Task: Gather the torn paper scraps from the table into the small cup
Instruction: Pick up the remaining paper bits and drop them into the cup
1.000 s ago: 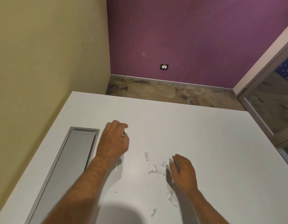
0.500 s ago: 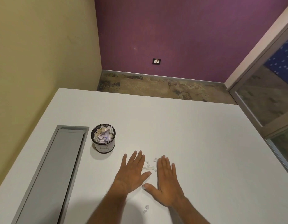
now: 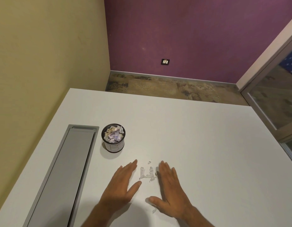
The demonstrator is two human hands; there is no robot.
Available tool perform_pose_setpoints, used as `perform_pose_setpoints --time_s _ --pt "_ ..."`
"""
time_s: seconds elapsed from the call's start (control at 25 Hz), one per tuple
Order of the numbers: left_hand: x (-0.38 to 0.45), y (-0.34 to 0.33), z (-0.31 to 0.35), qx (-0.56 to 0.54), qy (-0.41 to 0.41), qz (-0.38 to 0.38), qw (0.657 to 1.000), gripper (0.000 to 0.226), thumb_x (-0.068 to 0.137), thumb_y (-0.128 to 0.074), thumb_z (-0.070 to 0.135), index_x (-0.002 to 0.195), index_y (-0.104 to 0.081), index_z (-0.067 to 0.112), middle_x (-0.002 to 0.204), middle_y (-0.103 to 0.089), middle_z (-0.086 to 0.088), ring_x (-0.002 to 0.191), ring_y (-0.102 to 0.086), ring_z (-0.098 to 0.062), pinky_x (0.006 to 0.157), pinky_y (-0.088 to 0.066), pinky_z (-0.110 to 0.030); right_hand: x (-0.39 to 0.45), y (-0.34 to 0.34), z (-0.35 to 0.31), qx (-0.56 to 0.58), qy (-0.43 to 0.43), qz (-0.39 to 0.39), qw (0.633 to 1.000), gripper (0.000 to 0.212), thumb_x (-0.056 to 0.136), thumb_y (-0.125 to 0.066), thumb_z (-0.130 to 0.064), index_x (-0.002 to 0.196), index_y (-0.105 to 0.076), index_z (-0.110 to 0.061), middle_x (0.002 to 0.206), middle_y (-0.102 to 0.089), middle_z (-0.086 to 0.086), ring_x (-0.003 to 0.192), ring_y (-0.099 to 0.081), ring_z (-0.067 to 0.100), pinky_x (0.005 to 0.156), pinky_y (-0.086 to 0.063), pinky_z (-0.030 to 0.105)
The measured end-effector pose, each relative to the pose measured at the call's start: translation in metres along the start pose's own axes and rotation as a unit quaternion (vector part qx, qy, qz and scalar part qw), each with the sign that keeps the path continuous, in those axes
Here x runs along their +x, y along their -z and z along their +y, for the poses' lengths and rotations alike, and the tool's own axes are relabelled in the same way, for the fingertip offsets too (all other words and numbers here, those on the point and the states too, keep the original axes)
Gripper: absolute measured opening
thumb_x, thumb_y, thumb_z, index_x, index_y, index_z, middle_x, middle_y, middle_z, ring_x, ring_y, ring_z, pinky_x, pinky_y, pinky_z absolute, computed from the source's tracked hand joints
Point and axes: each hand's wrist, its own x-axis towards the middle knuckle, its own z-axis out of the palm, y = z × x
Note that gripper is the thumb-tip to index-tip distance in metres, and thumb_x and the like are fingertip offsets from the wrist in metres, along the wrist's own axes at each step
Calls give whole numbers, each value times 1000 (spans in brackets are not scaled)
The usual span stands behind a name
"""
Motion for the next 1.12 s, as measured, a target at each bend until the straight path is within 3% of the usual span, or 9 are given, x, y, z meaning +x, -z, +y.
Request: perform_pose_setpoints --time_s 0.12,0.24,0.32,0.36,0.52,0.68,0.84,1.0,1.12 --pt "-27 -5 -12 169 -28 62 983 62 94 -52 50 136 -52 5 155 -33 -13 145 -28 -31 114 -29 -59 -32 -5 5 -14 -84 16 996 111 83 -44 -77 152 9 -8 161 19 8 148 18 24 119 6 47" --pt "-37 -13 -8 195 58 31 979 95 83 -42 76 148 -33 7 157 -27 -19 146 -24 -35 116 -22 -57 -56 -18 -6 -73 -149 -8 986 129 68 -41 -91 149 -11 5 160 0 21 148 4 33 117 -2 50" --pt "-34 -25 -1 203 69 8 977 105 77 -37 85 150 -27 10 157 -23 -22 147 -21 -38 117 -18 -56 -57 -30 -18 -105 -156 -27 982 133 63 -41 -94 144 -26 10 155 -20 28 145 -12 38 114 -11 52" --pt "-30 -31 5 198 69 2 978 106 76 -36 86 151 -25 12 158 -21 -22 147 -18 -38 117 -16 -55 -53 -35 -23 -105 -161 -26 981 132 63 -41 -94 144 -27 9 155 -21 28 145 -14 38 114 -12 52" --pt "-10 -46 27 157 63 3 986 97 84 -29 81 154 -13 16 161 -7 -20 150 -6 -36 119 -5 -52 -20 -39 -31 -101 -152 -3 983 116 75 -34 -82 150 -13 4 160 -5 23 149 0 35 117 -5 51" --pt "10 -44 39 118 26 0 993 91 89 -24 75 152 -21 8 160 -11 -14 147 -11 -39 119 -9 -53 21 -31 -29 -93 -122 -3 988 95 87 -28 -65 150 -5 2 160 5 20 149 5 36 117 -5 50" --pt "23 -41 36 18 21 -2 1000 103 78 -16 87 151 6 18 160 17 2 149 17 -18 122 10 -38 48 -27 -17 -112 -40 -36 992 94 87 -7 -72 152 5 -6 160 17 12 148 18 28 119 6 45" --pt "30 -36 35 -135 16 -22 990 111 73 -49 81 151 11 30 160 21 10 146 21 -4 123 -2 -33 59 -28 -16 -101 51 -66 991 77 96 -25 -57 154 4 -15 163 11 1 149 14 17 122 -1 43" --pt "29 -33 37 -251 23 17 967 110 72 -67 60 151 4 34 162 12 10 148 10 -1 114 -14 -11 55 -25 -21 4 82 -50 995 73 97 -41 -43 154 -1 -21 163 3 -6 149 5 8 122 -11 41"
